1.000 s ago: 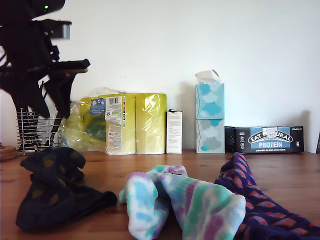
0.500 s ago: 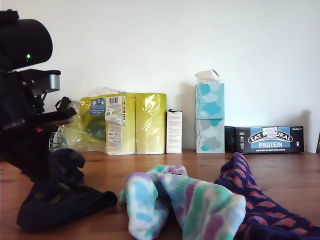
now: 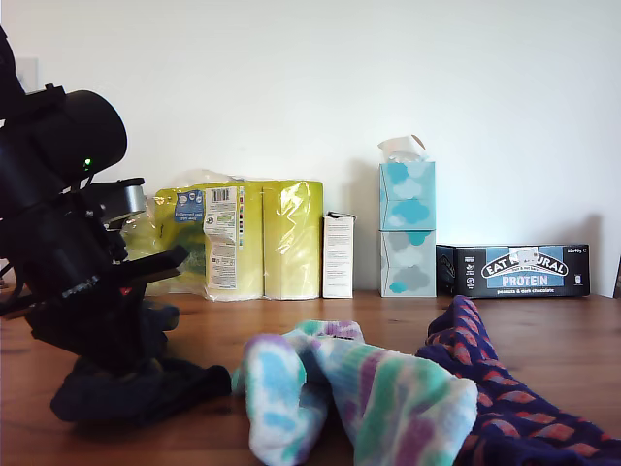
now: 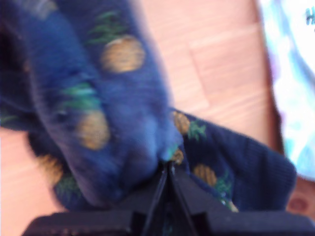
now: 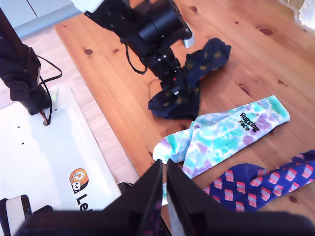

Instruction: Pair up the socks based on colour and pattern, by placing each sock on top of its pair

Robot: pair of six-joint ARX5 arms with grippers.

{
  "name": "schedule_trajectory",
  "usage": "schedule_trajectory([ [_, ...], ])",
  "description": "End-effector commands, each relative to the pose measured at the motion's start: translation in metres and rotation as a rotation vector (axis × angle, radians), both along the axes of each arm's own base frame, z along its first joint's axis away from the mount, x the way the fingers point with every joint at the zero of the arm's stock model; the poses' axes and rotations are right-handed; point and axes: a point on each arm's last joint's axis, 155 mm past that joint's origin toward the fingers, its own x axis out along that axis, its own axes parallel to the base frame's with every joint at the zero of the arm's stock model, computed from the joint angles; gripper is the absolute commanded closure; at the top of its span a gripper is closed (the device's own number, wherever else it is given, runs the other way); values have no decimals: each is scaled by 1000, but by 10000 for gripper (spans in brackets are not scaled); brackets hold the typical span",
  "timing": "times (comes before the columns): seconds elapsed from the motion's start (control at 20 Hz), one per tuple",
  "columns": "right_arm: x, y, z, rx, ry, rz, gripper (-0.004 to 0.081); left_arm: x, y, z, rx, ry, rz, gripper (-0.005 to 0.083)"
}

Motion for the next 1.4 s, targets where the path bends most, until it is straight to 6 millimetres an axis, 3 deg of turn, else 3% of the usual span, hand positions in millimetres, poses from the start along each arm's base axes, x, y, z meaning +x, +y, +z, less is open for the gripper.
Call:
schedule_trajectory([
  [0.0,-2,-1,4,10,-17,5,783,-17,-9,-19,-8,67,-40,797],
  [0.25,-2,-1,5,10,-24,9,783,-60,-38,-24,-37,166,-212,797],
  [0.55,-1,1,7,18,-33,10,783,-119,-11,-41,107,352,-376,797],
  [0.65,-1,1,7,18,-34,10,783,-129,-6,-42,127,385,-400,797],
  [0.85,0,1,8,22,-38,10,783,-112,-17,-23,101,307,-415,797],
  [1.1,1,2,6,26,-11,-5,783,-81,-38,40,27,122,-423,797],
  [1.25,5,3,7,41,12,-36,783,-77,-42,71,-10,44,-424,797],
  [1.35,19,0,11,67,11,-115,783,-81,-39,89,-22,3,-425,797],
])
